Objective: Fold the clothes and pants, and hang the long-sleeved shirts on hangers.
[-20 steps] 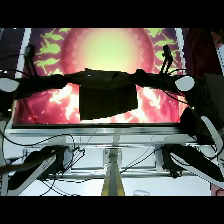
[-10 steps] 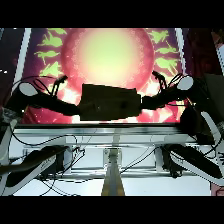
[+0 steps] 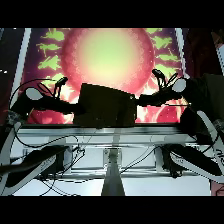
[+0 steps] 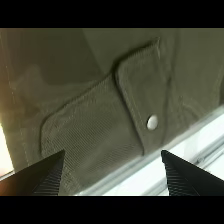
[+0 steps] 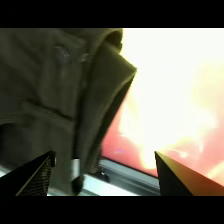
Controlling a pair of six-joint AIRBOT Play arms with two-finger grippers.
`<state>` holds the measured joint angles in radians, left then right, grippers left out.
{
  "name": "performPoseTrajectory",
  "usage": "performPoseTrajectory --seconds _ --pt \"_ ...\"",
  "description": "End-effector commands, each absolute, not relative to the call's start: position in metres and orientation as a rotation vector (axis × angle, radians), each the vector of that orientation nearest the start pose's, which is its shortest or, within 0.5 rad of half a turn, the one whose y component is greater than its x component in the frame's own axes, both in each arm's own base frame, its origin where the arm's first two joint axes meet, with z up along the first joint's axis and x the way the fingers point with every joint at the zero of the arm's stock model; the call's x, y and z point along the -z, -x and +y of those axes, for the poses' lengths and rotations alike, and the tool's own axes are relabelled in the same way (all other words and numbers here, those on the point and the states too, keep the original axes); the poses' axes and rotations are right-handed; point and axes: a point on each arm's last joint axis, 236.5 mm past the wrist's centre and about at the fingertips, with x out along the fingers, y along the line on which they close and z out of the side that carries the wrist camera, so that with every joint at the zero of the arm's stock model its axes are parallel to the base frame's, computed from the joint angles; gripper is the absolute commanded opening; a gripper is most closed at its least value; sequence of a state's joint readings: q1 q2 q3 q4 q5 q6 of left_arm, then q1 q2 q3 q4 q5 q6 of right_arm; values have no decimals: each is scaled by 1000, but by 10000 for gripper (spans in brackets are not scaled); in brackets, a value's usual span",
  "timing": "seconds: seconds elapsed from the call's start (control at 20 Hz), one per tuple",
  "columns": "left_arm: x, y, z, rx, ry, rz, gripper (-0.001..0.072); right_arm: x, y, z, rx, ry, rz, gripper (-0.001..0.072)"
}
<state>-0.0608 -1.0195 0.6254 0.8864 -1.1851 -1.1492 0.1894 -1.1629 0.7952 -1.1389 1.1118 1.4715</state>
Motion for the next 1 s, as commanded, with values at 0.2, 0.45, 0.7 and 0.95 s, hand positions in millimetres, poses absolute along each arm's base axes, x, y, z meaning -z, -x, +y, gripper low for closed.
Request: performPoseTrajectory --seconds 0.2,0.45,0.7,0.95 --pt "32 -248 -157 617 363 1339 688 78 -273 171 -489 -420 1566 692" --pt "32 -248 -157 617 363 1339 688 82 -285 176 -500 -436 1519 694" --pt "32 -248 -157 617 363 1338 688 100 -292 158 -350 -451 1545 694" --pt "32 -250 -157 614 362 1334 688 97 -294 216 -463 -815 1603 691"
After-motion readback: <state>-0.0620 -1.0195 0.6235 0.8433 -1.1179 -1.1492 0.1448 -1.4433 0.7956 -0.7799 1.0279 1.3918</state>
